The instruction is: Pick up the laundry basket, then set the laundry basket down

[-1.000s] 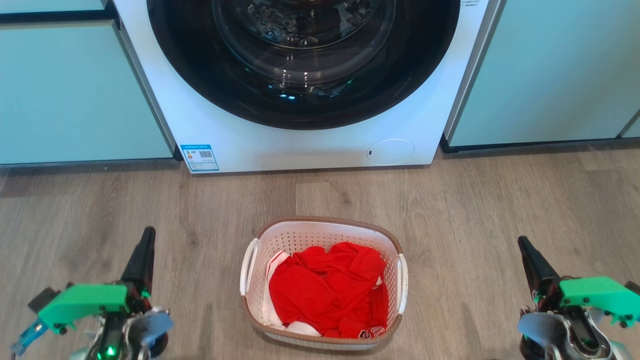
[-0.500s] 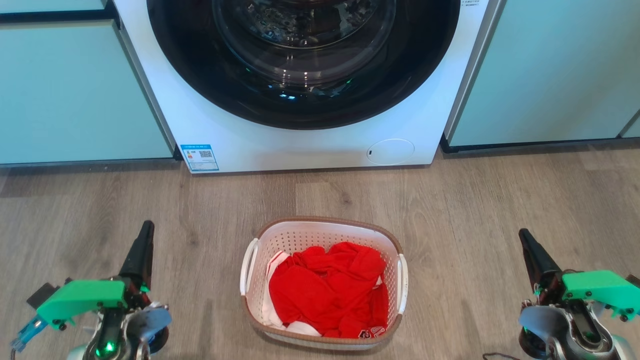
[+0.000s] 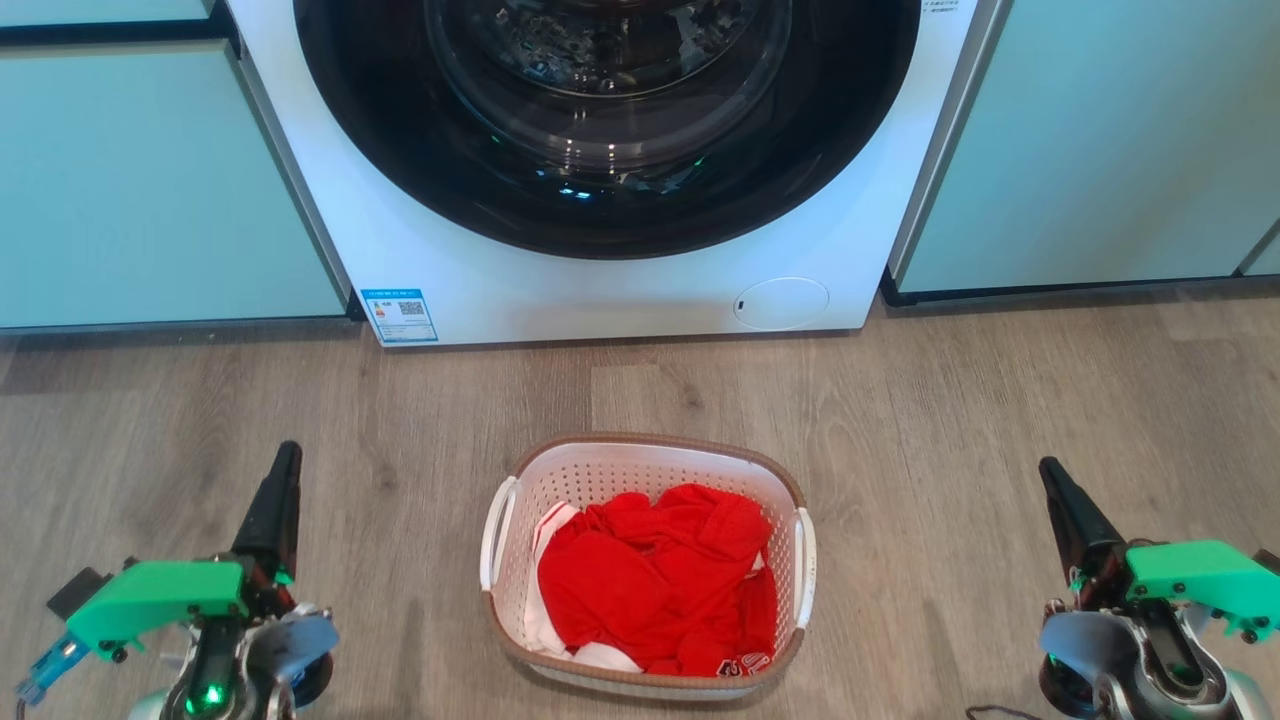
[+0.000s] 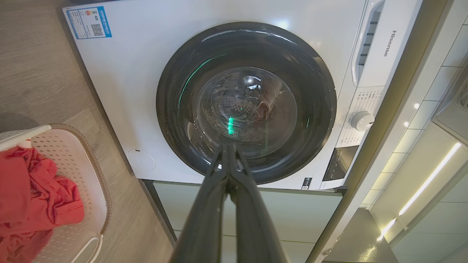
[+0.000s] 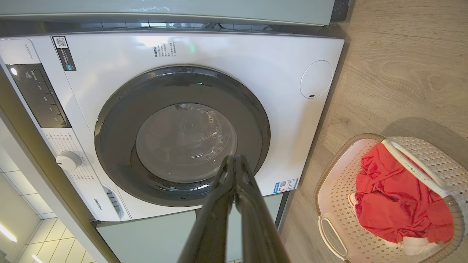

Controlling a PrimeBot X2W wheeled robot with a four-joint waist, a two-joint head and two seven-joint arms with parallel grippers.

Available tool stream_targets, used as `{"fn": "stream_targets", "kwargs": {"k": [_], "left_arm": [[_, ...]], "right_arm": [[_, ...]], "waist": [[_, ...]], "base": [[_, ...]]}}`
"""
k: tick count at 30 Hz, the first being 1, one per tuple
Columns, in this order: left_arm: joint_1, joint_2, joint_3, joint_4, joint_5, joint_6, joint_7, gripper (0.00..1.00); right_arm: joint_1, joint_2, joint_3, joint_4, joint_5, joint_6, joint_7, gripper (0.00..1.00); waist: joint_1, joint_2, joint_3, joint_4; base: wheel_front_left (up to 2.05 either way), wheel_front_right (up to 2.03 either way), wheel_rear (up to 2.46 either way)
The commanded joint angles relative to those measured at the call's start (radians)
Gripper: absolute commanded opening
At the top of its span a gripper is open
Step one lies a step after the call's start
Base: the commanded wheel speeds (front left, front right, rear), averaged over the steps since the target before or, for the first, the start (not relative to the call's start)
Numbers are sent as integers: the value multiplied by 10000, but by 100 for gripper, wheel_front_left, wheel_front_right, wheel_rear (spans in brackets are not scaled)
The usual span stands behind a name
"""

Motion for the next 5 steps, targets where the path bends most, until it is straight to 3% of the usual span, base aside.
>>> {"fn": "stream_targets", "kwargs": {"k": [1, 5], "left_arm": [[-479, 64, 321, -298, 8, -67, 51, 0], [-480, 58, 329, -298, 15, -67, 58, 0]], "right_arm": [[-461, -119, 141, -359, -10, 69, 60, 0], [-461, -112, 131, -358, -18, 69, 68, 0]], "waist": [[0, -1, -1, 0], [0, -1, -1, 0]], "base": [[0, 0, 0], [0, 0, 0]]}}
